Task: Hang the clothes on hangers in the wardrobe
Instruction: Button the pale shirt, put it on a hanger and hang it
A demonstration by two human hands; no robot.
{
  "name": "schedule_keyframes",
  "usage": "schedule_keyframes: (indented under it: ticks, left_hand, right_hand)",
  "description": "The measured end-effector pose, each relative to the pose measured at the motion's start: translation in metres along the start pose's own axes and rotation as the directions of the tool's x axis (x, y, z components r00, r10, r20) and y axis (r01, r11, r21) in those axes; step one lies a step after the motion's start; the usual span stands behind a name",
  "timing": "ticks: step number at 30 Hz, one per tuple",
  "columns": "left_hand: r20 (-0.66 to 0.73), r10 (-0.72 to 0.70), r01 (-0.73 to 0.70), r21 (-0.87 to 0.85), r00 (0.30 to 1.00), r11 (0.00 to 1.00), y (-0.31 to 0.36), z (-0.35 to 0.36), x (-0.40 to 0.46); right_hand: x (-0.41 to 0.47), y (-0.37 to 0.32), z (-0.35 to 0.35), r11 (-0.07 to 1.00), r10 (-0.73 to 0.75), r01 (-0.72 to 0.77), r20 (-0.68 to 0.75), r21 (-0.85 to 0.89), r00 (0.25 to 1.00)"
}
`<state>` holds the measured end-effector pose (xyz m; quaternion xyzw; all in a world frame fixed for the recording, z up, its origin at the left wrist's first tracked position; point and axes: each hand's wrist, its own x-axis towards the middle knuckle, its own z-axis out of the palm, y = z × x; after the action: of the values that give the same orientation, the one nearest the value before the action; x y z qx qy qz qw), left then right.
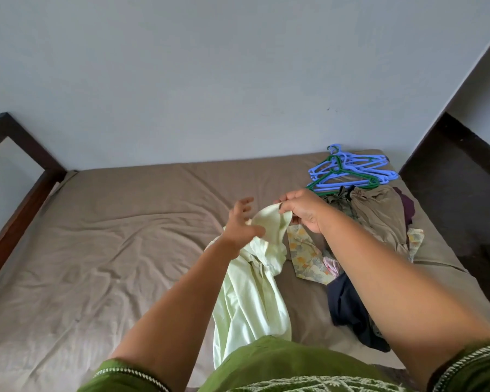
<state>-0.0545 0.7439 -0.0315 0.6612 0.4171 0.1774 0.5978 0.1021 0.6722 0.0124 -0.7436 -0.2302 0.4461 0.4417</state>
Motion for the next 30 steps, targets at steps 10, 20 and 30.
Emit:
schedule_keyframes:
  ticks: [10, 20, 30]
  left_hand:
    - [0.161, -0.01, -0.062, 0.434, 0.987, 0.899, -0.022, 0.108, -0.04]
    - [0.15, -0.197, 0.232, -0.267, 0.969, 0.935, -0.073, 0.157, -0.095]
    - [0.339, -0.598, 0.556, -0.802, 0.726, 0.221, -0.119, 0.205, -0.134]
  right_hand:
    - [-0.04, 0.025, -0.039, 0.86, -0.264, 0.19, -0.095, -0.473, 0.96]
    - [-0.05, 0.109, -0.062, 0.594, 0.344, -0.102, 0.137, -0.798, 0.929]
    - [-0.104, 0.153, -0.106, 0.723, 0.49, -0.677, 0.585, 0.141, 0.646]
